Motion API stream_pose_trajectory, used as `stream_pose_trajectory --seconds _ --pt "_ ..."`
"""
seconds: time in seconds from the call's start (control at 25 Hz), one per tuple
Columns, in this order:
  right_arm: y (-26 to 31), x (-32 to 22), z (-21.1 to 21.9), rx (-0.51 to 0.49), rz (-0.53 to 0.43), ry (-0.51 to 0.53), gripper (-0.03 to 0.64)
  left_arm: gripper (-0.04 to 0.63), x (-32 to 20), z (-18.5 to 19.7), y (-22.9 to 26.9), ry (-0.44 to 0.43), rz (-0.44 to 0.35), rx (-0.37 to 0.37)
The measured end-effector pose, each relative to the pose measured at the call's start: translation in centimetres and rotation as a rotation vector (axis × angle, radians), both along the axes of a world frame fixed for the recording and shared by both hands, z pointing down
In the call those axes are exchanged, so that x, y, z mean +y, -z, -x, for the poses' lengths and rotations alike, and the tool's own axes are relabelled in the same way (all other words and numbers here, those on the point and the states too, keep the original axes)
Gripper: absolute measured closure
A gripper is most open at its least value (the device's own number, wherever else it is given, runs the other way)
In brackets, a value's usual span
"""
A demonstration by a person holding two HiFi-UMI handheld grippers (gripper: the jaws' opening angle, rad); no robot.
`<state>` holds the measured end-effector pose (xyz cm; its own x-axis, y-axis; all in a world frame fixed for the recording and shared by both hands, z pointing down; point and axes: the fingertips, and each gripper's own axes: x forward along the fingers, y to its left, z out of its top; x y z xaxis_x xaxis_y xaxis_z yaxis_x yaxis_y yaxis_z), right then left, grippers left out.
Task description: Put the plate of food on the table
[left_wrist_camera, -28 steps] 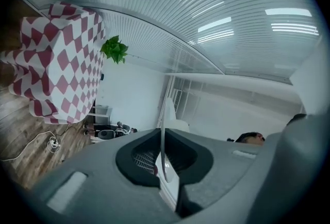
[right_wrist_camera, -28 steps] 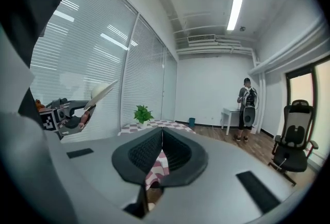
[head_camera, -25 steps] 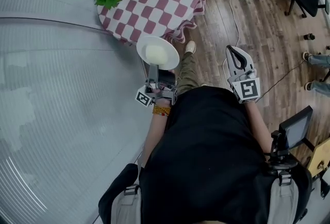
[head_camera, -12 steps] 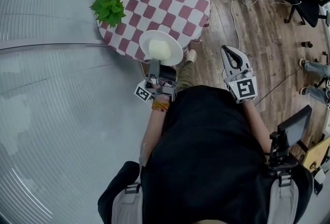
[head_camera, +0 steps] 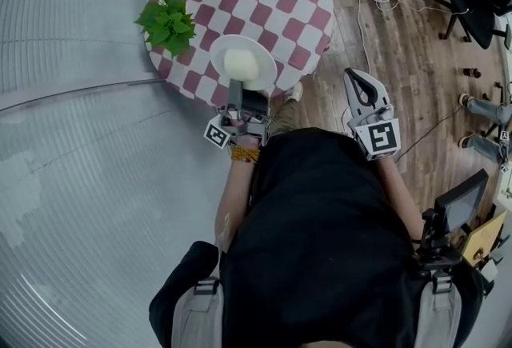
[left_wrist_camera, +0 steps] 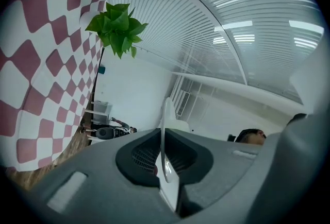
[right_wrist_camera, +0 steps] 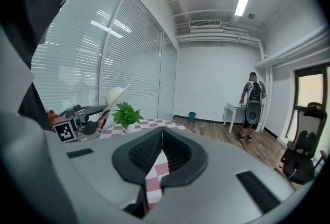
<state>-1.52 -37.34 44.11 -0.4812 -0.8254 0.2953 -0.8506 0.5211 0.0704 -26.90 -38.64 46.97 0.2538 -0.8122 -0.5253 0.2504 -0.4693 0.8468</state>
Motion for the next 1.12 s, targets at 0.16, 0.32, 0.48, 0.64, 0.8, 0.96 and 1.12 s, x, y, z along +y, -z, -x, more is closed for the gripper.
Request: stream_pose_trajectory --seconds 0.16,0.32,0.48,0.64,0.8,0.96,1.12 --pt "0.6 -1.2 -0.3 -0.003 -0.020 -0.021 0.607 0.578 -2.8 0.3 -1.0 -0.008 0.003 0.006" --pt "0.4 -2.0 -1.1 0.011 0.001 -0.082 0.606 0.578 -6.9 0.7 -2.1 -0.027 0.016 -0.004" --pt "-0.2 -2.1 -2.8 0.043 0.040 -0.143 0.606 0.578 -11.4 1.2 -1.8 -0.016 0.001 -0.008" --pt "-0.4 -2.1 -4.6 0.048 0.057 -0.207 0.606 0.578 -16.9 1.3 0.0 0.001 -0.044 -0.008" --pt "-1.0 -1.2 -6.1 0.047 0.085 -0.272 0.606 0.578 -23.3 1.0 2.1 0.011 -0.093 -0.026" --pt "-1.5 0.1 -8.4 0.061 0.114 -0.342 0.606 0.578 -30.3 -0.9 4.4 0.004 -0.100 -0.059" --pt "-2.0 1.3 -10.4 0.068 0.159 -0.421 0.607 0.578 -36.9 -1.4 7.5 0.058 -0.140 -0.089"
